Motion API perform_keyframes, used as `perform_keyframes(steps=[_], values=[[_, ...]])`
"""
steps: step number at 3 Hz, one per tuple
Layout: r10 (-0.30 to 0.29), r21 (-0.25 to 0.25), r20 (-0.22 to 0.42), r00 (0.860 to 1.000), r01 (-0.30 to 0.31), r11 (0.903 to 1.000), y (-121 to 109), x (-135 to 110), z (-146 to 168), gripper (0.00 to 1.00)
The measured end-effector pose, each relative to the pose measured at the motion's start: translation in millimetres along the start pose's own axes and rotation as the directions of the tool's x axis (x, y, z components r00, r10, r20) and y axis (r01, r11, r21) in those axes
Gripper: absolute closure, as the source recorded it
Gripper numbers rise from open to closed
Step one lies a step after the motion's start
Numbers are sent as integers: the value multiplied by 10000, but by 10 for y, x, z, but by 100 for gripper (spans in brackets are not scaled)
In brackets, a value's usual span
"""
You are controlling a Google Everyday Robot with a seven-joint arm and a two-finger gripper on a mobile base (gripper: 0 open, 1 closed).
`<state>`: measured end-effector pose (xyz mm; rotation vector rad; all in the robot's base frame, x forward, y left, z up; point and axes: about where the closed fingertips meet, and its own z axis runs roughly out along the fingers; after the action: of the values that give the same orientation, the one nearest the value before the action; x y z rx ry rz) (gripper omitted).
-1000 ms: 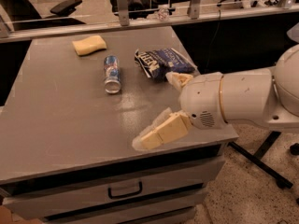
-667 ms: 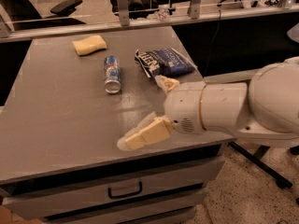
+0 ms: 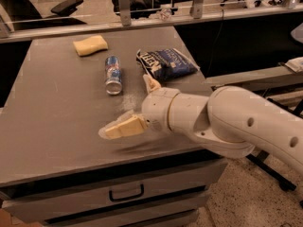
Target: Move redbull can near sponge
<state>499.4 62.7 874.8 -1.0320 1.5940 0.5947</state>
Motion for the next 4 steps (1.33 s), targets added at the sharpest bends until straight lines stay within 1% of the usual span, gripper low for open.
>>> perform_keyframes(steps=[1, 2, 3, 4], values=[[4, 737, 150, 9999, -15, 9973, -148, 32, 246, 0], [-66, 1031, 425, 9991, 22, 9947, -277, -7, 451, 0], [72, 1249, 704, 9975, -160, 9920, -388, -58, 582, 0], [460, 1255, 1005, 9939, -585, 9904, -497, -119, 720, 0]])
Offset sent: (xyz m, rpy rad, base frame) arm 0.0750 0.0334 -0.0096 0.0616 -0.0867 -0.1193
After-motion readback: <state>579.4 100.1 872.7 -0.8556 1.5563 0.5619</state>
